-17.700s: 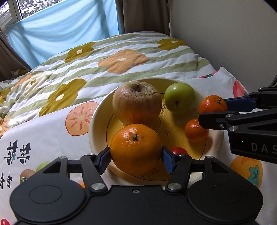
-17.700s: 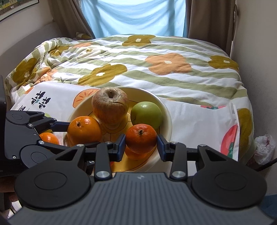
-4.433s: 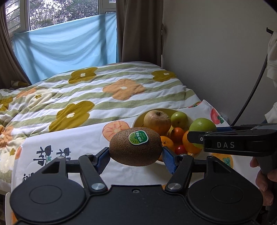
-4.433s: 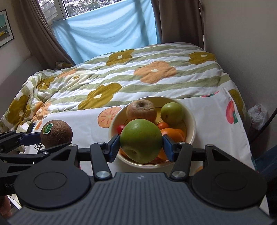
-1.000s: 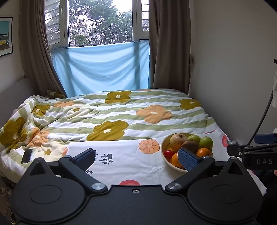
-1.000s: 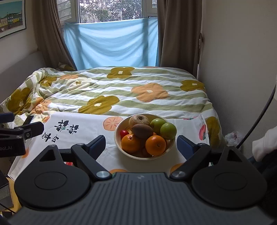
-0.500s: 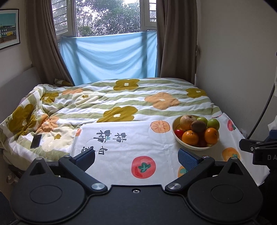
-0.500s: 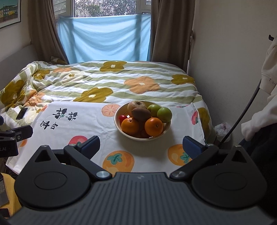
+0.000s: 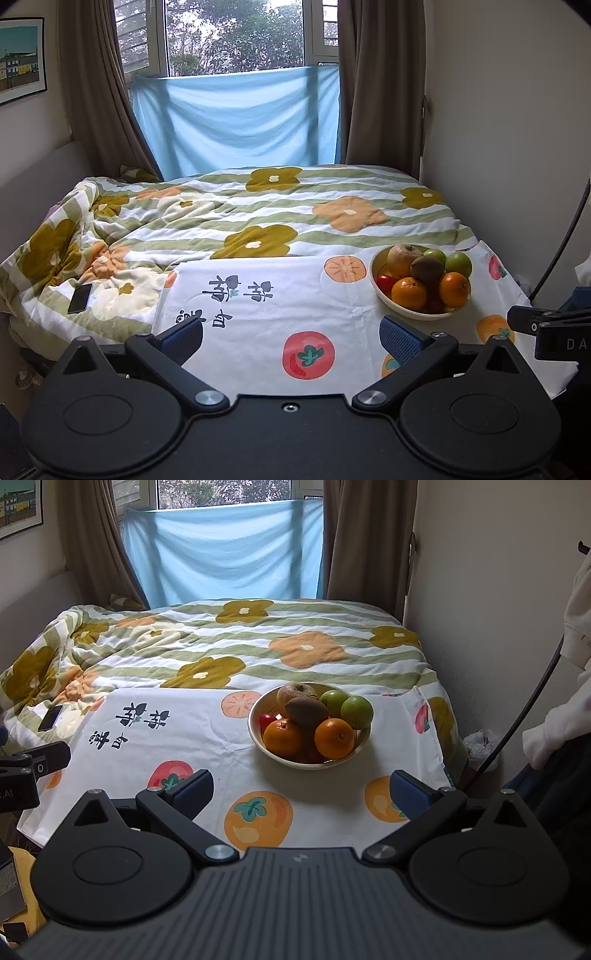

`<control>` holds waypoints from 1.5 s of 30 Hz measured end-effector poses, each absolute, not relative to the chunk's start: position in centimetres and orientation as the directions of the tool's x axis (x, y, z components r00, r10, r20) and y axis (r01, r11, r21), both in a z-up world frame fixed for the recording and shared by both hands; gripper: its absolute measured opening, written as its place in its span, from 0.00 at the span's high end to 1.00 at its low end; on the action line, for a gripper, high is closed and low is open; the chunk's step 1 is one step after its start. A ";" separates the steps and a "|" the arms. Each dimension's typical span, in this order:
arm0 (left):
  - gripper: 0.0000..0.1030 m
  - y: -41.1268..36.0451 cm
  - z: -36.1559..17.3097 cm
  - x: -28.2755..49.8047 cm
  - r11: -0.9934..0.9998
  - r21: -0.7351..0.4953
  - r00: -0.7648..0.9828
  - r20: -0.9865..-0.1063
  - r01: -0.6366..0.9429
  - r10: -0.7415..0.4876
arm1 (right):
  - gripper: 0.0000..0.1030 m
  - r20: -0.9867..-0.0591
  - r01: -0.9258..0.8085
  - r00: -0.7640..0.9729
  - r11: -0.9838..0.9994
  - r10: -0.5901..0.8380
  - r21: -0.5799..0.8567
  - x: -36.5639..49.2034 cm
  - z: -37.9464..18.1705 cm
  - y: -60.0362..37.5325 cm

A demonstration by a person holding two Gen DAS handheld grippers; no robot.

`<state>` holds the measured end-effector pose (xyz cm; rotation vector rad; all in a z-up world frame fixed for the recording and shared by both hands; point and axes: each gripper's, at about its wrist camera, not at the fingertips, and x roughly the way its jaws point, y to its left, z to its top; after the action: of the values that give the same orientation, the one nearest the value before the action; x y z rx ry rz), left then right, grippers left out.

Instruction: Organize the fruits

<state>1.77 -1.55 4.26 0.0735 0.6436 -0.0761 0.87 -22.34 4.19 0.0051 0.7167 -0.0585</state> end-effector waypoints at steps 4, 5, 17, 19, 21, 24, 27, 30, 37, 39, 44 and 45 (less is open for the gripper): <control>0.00 -1.7 4.2 1.8 0.994 0.048 0.796 -0.604 0.097 -0.048 | 0.00 -0.660 0.058 0.750 0.998 -0.051 -0.012 0.9 4.1 -22.5; 0.00 -1.8 4.2 1.8 0.994 0.048 0.796 -0.604 0.098 -0.049 | 0.00 -0.661 0.060 0.749 0.998 -0.052 -0.011 0.9 4.1 -22.6; 0.00 -1.9 4.1 1.8 0.993 0.051 0.794 -0.605 0.103 -0.051 | 0.00 -0.671 0.064 0.740 0.998 -0.049 -0.002 1.1 4.0 -22.8; 0.00 -1.9 4.1 1.8 0.993 0.050 0.795 -0.605 0.103 -0.052 | 0.00 -0.671 0.065 0.740 0.998 -0.050 -0.002 1.1 4.0 -22.8; 0.00 -1.9 4.1 1.9 0.993 0.049 0.794 -0.606 0.103 -0.053 | 0.00 -0.671 0.066 0.740 0.998 -0.049 0.001 1.1 4.0 -22.9; 0.00 -2.1 4.0 2.0 0.993 0.053 0.793 -0.607 0.109 -0.055 | 0.00 -0.673 0.063 0.739 0.998 -0.045 0.003 1.1 3.9 -22.7; 0.00 -2.1 4.0 2.1 0.992 0.057 0.793 -0.606 0.113 -0.056 | 0.00 -0.672 0.063 0.739 0.998 -0.045 0.002 1.0 3.9 -22.6; 0.00 -2.0 4.0 2.1 0.992 0.055 0.792 -0.607 0.115 -0.058 | 0.00 -0.673 0.065 0.738 0.998 -0.045 0.004 1.1 3.9 -22.4; 0.00 -1.9 3.9 2.1 0.991 0.056 0.788 -0.613 0.120 -0.061 | 0.00 -0.673 0.065 0.739 0.998 -0.046 0.004 1.1 3.9 -22.5; 0.00 -1.9 3.8 2.2 0.991 0.056 0.786 -0.615 0.124 -0.064 | 0.00 -0.673 0.064 0.738 0.998 -0.045 0.004 1.2 3.9 -22.5; 0.00 -1.7 3.9 2.1 0.991 0.049 0.788 -0.612 0.123 -0.068 | 0.00 -0.673 0.065 0.738 0.998 -0.044 0.006 1.2 3.9 -22.4; 0.00 -1.8 3.9 2.1 0.991 0.056 0.791 -0.609 0.120 -0.061 | 0.00 -0.673 0.065 0.738 0.998 -0.044 0.006 1.2 3.9 -22.5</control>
<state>2.12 -1.75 3.91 0.0939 0.6513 -0.0978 1.21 -22.46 3.95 0.0296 0.7380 -0.0599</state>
